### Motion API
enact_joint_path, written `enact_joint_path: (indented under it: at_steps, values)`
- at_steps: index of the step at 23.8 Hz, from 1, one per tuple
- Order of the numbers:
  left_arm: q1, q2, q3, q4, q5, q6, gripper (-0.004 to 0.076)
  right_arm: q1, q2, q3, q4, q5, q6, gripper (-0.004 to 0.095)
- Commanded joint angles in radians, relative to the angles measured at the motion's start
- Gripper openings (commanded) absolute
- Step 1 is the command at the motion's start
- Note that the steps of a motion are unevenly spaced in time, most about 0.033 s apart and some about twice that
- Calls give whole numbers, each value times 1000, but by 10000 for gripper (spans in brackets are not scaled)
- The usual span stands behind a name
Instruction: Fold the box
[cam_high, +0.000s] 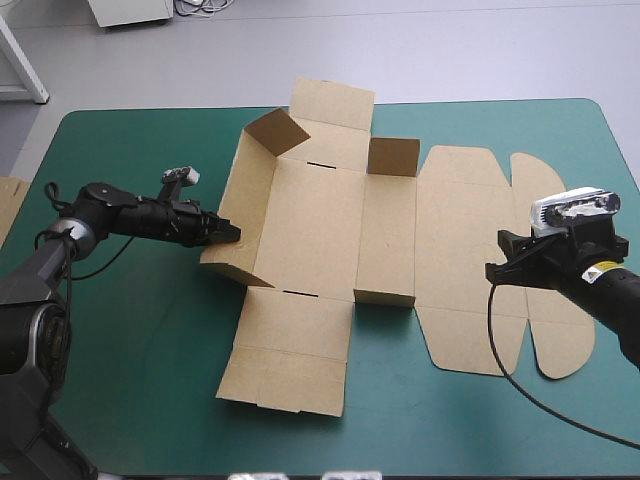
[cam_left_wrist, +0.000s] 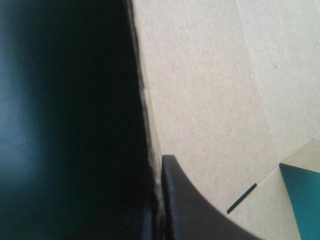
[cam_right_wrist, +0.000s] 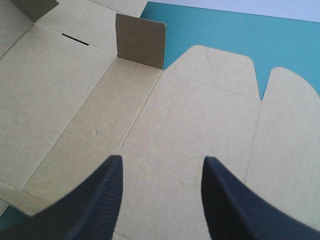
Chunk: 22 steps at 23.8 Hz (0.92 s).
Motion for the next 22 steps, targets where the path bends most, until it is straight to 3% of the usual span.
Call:
enact_joint_path:
  at_steps: [1,11,22]
  values:
    - [-54,-69,-131,83,24,-68,-10,-5,-7,-47,-34,-68,-9,470]
    - [-149,-77,-613,534,97,-93,-9,-5,-7,-66,-32,-65,-31,470]
    - [-201,-17,-724,551,262,147,-8,-5,-7,-66,-29,-32,-31,470]
